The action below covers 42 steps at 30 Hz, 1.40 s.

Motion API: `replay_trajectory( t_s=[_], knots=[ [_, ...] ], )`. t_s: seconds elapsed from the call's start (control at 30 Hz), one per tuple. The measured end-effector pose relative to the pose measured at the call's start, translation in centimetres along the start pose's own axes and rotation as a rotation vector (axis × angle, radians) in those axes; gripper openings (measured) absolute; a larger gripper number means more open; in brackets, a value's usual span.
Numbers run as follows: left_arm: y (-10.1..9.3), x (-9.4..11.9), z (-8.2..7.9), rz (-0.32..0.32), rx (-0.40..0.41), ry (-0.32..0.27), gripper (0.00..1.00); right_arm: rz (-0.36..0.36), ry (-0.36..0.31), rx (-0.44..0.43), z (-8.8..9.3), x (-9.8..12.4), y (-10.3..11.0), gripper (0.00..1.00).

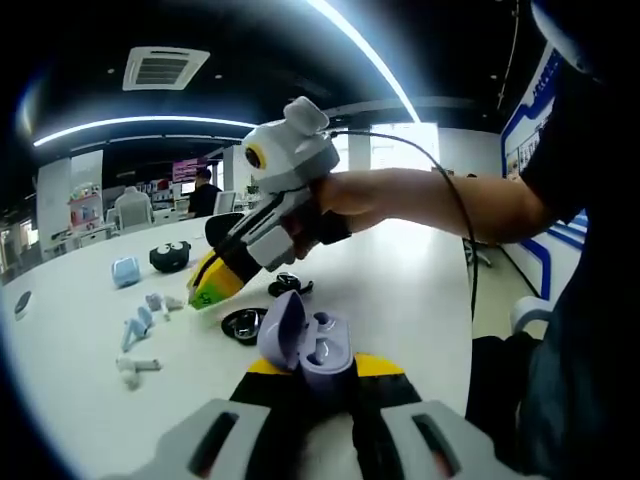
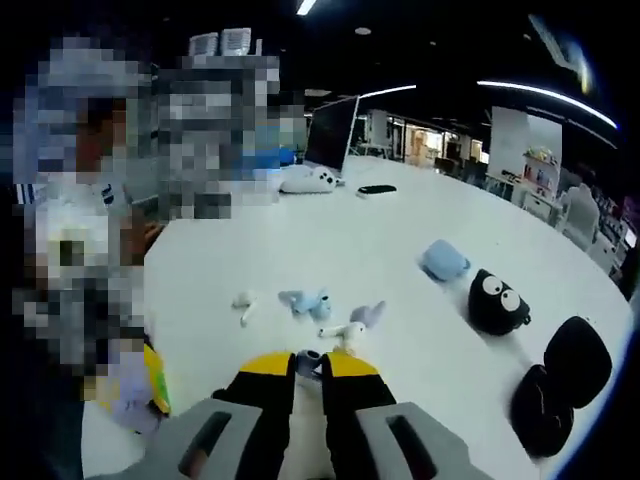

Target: Pick up the earbuds from the table and place the earbuds into the earbud case

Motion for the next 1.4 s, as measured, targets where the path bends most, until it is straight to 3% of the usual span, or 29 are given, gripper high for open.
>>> replay_trajectory(
  t_s=[0.27,0.83,1.07,1.4],
  knots=[
    [0.1,0.0,0.0,0.0,0.0,0.0,0.19,-0.047,-0.112,-0.14,-1.0,1.6,0.9,0.1],
    [0.0,0.1,-0.1,0.0,0.0,0.0,0.19,-0.078,-0.231,-0.245,-0.8,5.5,3.8,0.1],
    [-0.1,0.0,-0.1,0.001,0.001,0.0,0.19,-0.102,-0.261,-0.276,-0.4,7.1,5.1,0.1],
    [0.0,0.0,0.0,0.0,0.001,0.001,0.19,-0.15,-0.249,-0.297,0.7,8.1,6.5,0.1]
  ],
)
Point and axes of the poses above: the point that each gripper's makers call its tool centre point, and the gripper's own axes: x roughly backward along the fingers, y roughly to its left, z roughly out of its underside, the point moved 1 cm from there along x, roughly backward along the fingers, and after that the axes turned 7 degrees about -x, right-handed, at the moved point
